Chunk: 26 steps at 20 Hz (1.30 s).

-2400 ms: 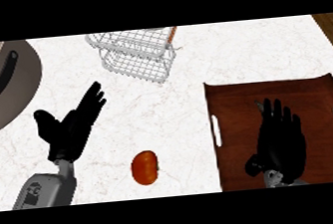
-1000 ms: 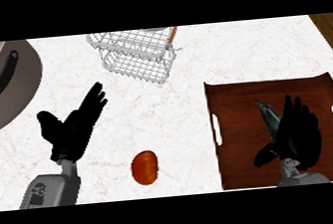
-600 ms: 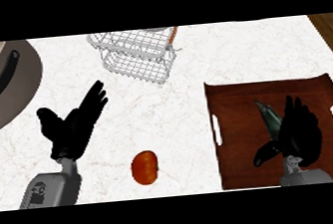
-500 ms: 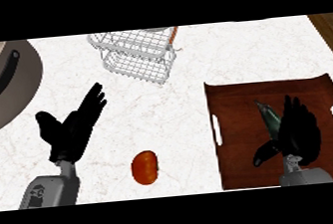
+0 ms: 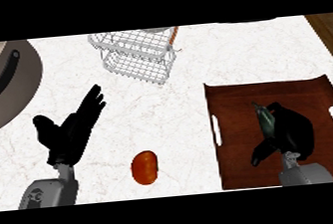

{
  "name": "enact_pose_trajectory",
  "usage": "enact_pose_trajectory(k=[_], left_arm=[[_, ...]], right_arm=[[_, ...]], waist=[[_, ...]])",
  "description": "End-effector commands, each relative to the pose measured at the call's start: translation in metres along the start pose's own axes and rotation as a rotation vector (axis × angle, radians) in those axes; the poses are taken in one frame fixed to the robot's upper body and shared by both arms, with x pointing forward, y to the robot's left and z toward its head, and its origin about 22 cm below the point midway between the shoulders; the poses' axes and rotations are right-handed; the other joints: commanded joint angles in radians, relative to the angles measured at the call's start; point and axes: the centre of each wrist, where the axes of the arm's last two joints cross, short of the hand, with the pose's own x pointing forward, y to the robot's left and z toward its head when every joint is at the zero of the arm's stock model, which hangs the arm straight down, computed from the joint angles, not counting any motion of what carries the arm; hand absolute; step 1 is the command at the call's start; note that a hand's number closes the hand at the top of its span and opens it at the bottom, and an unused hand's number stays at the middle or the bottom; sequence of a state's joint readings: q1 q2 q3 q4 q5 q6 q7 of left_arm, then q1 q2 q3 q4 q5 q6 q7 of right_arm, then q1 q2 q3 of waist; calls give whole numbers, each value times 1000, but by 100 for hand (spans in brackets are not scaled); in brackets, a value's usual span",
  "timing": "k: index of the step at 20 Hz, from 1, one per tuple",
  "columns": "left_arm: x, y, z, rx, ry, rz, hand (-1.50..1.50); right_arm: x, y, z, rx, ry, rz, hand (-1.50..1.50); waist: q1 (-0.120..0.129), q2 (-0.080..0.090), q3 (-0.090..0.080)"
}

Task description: Pick the eggplant from the tray and place it in the tiered basket

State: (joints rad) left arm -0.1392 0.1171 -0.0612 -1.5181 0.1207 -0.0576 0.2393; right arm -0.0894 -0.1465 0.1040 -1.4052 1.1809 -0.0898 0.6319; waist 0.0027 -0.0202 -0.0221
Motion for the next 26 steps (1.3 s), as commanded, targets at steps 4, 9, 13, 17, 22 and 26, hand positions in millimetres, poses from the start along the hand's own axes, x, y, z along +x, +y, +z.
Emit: enact_pose_trajectory(k=[4,9,13,17,22,26], left_arm=[[-1,-4,-3,0,-11,9,0],[0,3,-2,-17,22,15,0],[6,6,-9,-1,5,3,0],[3,-6,-10,-27,16,-7,0],[3,3,-9,-7,18,6,0],[6,-3,-10,-10,16,-5,0]], right_arm=[[4,32,5,-80,-43,-11,150],[62,13,64,-63,16,-141,150],[92,4,95,49,119,-130,150],[116,-28,126,2,116,-297,150],[135,-71,153,-110,45,-466,150],[144,-106,166,-283,-40,-490,150]], waist=[[1,21,23],[0,18,21],[19,18,20],[18,11,21],[14,4,19],[4,-3,17]])
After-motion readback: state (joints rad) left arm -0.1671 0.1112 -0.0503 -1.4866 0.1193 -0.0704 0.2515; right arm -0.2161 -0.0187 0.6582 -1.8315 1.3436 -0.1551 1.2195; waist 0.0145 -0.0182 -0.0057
